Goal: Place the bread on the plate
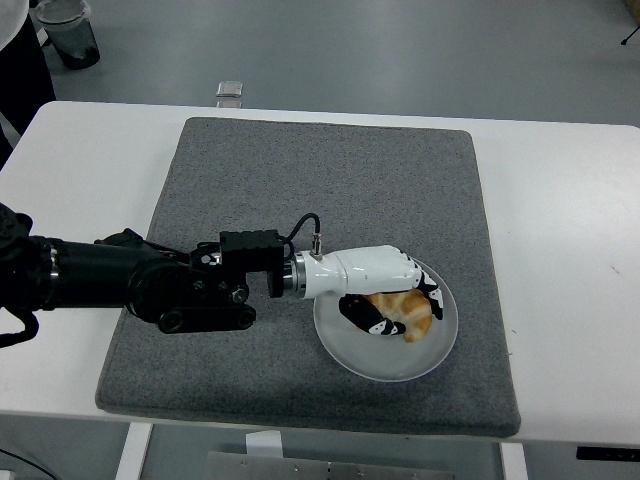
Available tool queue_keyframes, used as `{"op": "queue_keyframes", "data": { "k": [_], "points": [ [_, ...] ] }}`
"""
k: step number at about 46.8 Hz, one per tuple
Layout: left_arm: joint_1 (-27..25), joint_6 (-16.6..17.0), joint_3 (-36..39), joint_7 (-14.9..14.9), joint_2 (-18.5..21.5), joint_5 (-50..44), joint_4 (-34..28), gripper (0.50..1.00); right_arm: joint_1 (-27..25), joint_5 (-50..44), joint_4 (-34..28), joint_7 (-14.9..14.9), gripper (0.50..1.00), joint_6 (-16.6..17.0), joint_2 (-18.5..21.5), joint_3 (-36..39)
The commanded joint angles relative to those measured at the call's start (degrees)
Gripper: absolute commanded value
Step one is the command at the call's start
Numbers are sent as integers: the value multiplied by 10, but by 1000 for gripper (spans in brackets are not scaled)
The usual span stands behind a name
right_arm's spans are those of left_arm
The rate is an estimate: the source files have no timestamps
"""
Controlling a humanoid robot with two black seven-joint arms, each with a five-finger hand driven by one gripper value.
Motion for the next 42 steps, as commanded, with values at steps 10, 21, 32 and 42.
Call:
{"op": "queue_keyframes", "data": {
  "k": [10,21,32,42],
  "points": [
    [0,8,-1,1,8,-2,-4,945,0,0,0,0,932,0,0,-1],
    [-2,8,-3,0,14,-5,-6,988,0,0,0,0,930,0,0,-1],
    [-6,-10,-60,2,35,-16,-8,990,0,0,0,0,930,0,0,-1],
    [-8,-93,-140,3,61,-107,-25,990,0,0,0,0,930,0,0,-2]
  ]
}}
